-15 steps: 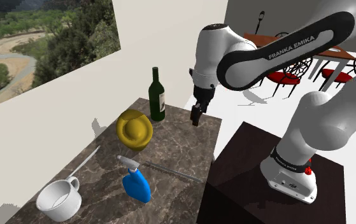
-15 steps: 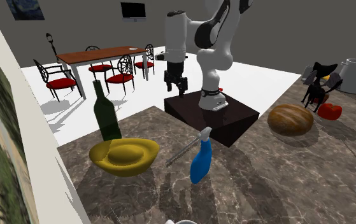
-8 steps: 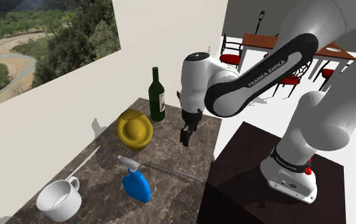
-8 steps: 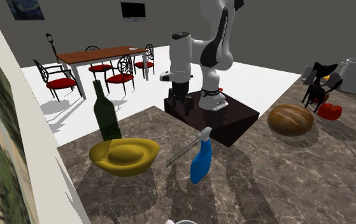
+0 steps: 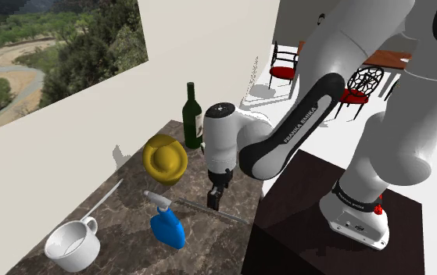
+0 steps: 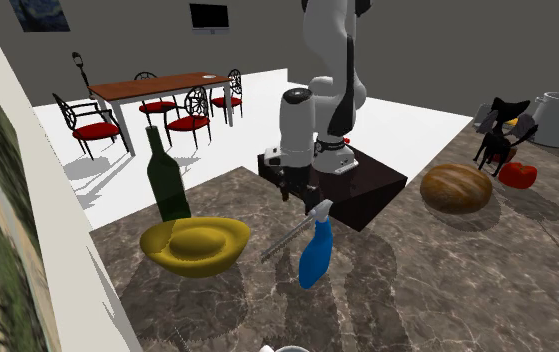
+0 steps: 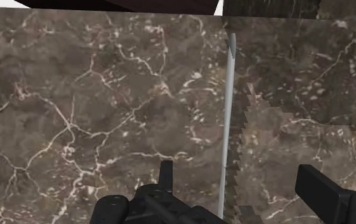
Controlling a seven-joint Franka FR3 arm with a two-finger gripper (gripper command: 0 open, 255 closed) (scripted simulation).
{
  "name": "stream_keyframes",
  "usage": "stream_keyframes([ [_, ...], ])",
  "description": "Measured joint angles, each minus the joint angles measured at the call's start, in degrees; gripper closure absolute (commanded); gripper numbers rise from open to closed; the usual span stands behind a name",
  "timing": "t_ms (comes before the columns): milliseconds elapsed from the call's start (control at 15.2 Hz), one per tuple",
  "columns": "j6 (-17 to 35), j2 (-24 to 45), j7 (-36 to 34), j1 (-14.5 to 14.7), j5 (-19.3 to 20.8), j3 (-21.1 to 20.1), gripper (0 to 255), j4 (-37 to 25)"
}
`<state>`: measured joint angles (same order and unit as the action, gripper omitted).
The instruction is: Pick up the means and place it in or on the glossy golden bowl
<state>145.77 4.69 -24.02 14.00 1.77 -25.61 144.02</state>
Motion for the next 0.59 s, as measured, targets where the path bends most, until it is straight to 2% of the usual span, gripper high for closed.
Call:
stream_keyframes([
  [594,6.9,9.42,-5.84,2.3,7.59,2.33,0,-1.29],
])
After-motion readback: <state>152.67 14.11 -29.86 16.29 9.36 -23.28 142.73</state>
